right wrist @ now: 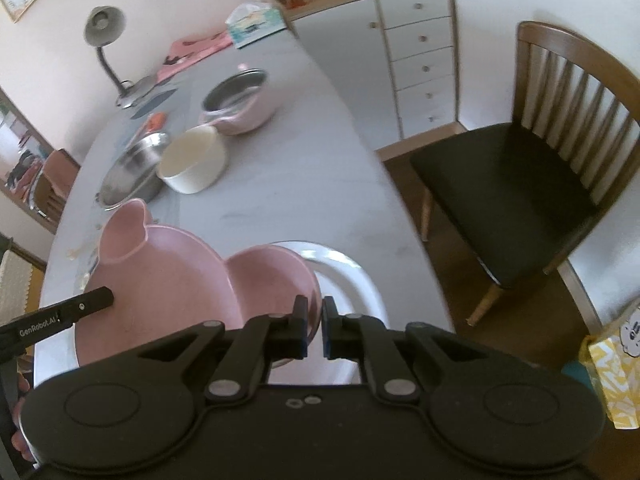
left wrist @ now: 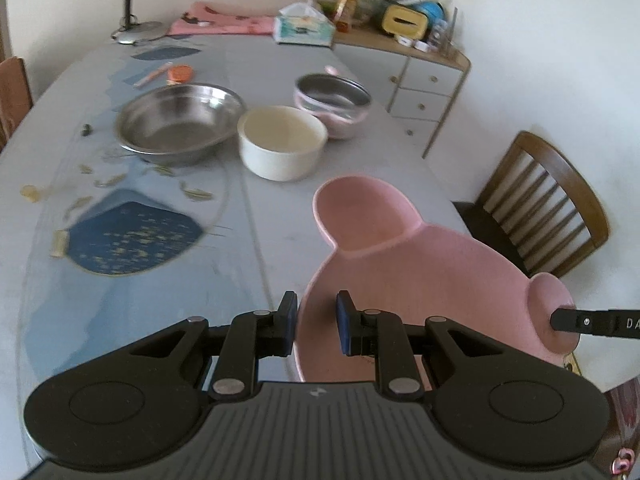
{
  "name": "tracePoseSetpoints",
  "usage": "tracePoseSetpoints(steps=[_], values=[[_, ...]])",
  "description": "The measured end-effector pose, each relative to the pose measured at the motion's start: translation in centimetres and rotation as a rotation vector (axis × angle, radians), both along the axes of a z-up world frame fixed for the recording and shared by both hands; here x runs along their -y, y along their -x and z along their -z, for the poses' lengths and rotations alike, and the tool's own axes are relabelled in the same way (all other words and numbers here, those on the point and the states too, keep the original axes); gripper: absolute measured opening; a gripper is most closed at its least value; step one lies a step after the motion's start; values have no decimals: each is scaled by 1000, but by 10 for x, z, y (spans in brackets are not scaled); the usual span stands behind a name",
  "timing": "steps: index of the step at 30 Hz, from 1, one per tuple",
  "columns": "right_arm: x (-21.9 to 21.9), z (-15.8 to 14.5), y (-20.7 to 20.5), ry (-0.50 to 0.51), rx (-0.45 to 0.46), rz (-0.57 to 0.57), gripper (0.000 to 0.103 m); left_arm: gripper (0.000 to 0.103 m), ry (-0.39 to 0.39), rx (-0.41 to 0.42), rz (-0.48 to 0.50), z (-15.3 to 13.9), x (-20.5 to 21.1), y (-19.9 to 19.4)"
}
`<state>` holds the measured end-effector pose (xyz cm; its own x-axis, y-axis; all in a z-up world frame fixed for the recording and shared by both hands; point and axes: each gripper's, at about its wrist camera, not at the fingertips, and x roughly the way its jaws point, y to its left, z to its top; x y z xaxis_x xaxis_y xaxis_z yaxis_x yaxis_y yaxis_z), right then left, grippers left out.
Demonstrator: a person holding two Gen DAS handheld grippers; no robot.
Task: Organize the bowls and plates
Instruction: 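Lift the pink plate with both grippers and carry it toward the chair-side edge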
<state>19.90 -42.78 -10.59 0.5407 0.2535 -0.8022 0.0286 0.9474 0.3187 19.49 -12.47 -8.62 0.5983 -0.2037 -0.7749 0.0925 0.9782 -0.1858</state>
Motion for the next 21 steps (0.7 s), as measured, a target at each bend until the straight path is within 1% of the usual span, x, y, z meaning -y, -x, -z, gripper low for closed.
tracePoseSetpoints(steps=[5,10,15,21], values=[[24,9,-3,13,-18,16,7,20,-12,-25,28,11,28,-5],[41,19,-9,23,-36,11,7,20,-24,-46,45,22,47,-4],[47,29,-23,42,-48,-23,7,20,-39,-76,34,34,56,0],[44,40,-47,55,-52,-76,7,20,-38,-120,0,47,57,3]])
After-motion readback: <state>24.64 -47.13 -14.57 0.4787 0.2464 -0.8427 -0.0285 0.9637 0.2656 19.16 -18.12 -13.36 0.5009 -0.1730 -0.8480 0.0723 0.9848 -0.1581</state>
